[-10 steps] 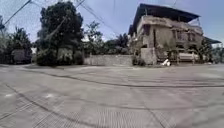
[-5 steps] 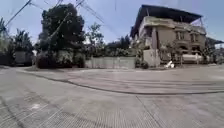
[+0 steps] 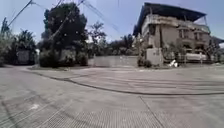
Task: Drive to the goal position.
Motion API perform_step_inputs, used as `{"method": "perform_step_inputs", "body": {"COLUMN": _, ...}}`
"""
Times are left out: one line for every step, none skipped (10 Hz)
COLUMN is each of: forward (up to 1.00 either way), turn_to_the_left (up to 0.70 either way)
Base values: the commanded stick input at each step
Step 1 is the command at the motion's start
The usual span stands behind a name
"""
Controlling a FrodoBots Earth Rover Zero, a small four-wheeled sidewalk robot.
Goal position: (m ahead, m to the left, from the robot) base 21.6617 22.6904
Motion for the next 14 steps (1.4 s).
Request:
{"method": "perform_step_inputs", "body": {"forward": 0.0, "turn_to_the_left": 1.0}}
{"method": "perform_step_inputs", "body": {"forward": 0.0, "turn_to_the_left": 1.0}}
{"method": "perform_step_inputs", "body": {"forward": 0.0, "turn_to_the_left": 1.0}}
{"method": "perform_step_inputs", "body": {"forward": 0.0, "turn_to_the_left": 1.0}}
{"method": "perform_step_inputs", "body": {"forward": 0.0, "turn_to_the_left": 1.0}}
{"method": "perform_step_inputs", "body": {"forward": 0.0, "turn_to_the_left": 1.0}}
{"method": "perform_step_inputs", "body": {"forward": 0.0, "turn_to_the_left": 1.0}}
{"method": "perform_step_inputs", "body": {"forward": 0.0, "turn_to_the_left": 1.0}}
{"method": "perform_step_inputs", "body": {"forward": 0.0, "turn_to_the_left": 1.0}}
{"method": "perform_step_inputs", "body": {"forward": 0.0, "turn_to_the_left": 1.0}}
{"method": "perform_step_inputs", "body": {"forward": 0.0, "turn_to_the_left": 1.0}}
{"method": "perform_step_inputs", "body": {"forward": 0.0, "turn_to_the_left": 1.0}}
{"method": "perform_step_inputs", "body": {"forward": 0.0, "turn_to_the_left": 1.0}}
{"method": "perform_step_inputs", "body": {"forward": 0.0, "turn_to_the_left": 1.0}}
